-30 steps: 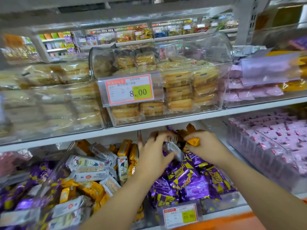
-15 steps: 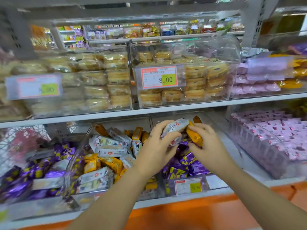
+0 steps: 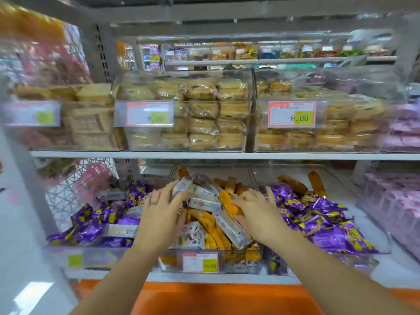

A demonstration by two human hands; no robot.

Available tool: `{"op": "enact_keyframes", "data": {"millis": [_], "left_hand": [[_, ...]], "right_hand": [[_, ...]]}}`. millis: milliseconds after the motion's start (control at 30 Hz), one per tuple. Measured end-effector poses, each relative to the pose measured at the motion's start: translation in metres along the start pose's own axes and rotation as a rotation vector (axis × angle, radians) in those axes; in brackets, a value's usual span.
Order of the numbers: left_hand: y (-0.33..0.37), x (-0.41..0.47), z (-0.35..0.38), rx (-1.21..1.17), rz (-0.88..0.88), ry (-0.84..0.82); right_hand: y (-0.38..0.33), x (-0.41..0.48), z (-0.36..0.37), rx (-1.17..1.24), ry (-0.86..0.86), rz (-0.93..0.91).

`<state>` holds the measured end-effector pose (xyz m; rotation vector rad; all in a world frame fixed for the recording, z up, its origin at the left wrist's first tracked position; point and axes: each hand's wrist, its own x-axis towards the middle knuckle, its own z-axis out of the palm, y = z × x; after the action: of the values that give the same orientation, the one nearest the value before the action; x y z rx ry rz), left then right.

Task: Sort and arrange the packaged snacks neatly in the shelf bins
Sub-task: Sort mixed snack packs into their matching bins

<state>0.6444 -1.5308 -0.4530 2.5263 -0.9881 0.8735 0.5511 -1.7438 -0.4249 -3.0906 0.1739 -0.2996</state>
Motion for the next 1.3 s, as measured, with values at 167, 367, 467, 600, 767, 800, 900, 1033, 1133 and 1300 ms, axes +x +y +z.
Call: {"op": "enact_keyframes", "data": {"millis": [167, 367, 467, 600, 767, 800, 900, 1033, 1133, 1300], "left_hand": [[-0.015, -0.013, 0.014, -0.039, -0.128, -0.252], [-0.003, -0.008, 0.011, -0.107, -0.197, -0.19], [0.008, -0.002, 0.013, -0.099, -0.152, -0.111], [0.04, 0.021, 0.018, -0.122, 0.018, -0.032], [0.108, 0.061, 0.033, -0.215, 0.138, -0.122], [0.121, 0.07, 0.039, -0.225, 0.149, -0.154], [0.156, 0.095, 0.058, -0.261, 0.146, -0.227], [0.191, 0.132, 0.089, -0.271, 0.115, -0.358], [0.213, 0.163, 0.119, -0.41, 0.105, -0.435], [0.258, 0.195, 0.148, -0.469, 0.146, -0.655]], "right_hand": [[0.002, 0.002, 0.008, 0.03, -0.077, -0.036], [0.019, 0.003, 0.006, 0.128, -0.138, -0.097], [0.029, -0.002, 0.001, 0.203, -0.053, -0.11], [0.058, -0.014, -0.008, 0.276, 0.07, -0.095], [0.123, -0.021, -0.008, 0.286, 0.171, 0.0], [0.137, -0.023, -0.007, 0.298, 0.185, 0.042], [0.172, -0.03, -0.009, 0.371, 0.226, 0.153], [0.208, -0.029, -0.009, 0.362, 0.226, 0.226], [0.233, -0.027, -0.007, 0.34, 0.281, 0.288], [0.256, -0.036, 0.005, 0.368, 0.257, 0.289]]}}
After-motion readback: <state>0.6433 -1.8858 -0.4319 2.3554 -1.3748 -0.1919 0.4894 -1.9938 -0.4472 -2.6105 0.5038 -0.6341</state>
